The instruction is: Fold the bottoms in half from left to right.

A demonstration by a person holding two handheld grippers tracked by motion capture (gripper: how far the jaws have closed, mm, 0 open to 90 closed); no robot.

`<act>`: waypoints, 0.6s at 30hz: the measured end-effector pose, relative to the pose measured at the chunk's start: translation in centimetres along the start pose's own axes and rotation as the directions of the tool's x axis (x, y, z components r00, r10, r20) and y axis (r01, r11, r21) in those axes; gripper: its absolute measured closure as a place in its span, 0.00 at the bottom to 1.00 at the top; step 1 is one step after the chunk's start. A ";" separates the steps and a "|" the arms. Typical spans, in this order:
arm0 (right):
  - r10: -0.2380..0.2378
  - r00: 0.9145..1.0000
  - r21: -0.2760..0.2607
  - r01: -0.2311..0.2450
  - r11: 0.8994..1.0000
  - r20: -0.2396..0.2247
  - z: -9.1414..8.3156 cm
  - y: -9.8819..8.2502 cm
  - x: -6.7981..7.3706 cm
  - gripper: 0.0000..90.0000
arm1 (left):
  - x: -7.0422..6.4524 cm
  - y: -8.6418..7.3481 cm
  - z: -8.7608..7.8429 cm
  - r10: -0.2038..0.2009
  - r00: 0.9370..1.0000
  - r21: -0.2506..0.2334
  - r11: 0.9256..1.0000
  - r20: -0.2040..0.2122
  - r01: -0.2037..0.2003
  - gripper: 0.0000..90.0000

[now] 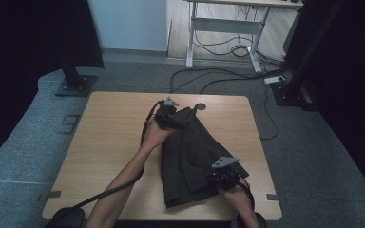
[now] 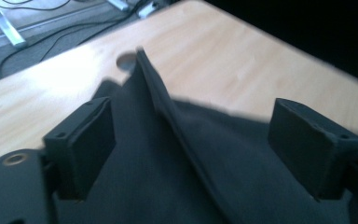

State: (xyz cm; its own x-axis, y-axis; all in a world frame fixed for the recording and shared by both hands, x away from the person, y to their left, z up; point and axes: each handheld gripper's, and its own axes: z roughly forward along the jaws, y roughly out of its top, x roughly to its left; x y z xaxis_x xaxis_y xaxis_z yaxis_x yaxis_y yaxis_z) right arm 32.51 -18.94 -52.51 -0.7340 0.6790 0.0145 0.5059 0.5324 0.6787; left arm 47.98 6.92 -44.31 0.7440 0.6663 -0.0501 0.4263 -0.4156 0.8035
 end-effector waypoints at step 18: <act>0.030 1.000 0.018 -0.030 0.999 0.008 0.2 -0.6 -0.4 0.45 | -4.7 -10.3 -4.0 0.008 0.999 0.095 0.995 0.038 -0.011 0.07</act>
State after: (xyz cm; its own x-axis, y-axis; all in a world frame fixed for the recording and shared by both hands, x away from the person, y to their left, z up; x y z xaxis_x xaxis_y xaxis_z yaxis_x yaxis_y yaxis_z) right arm 32.62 -19.47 -53.07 -0.7149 0.6986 0.0291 0.5360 0.5208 0.6644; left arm 38.06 10.58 -50.00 0.7665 0.6387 -0.0667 0.4648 -0.4802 0.7439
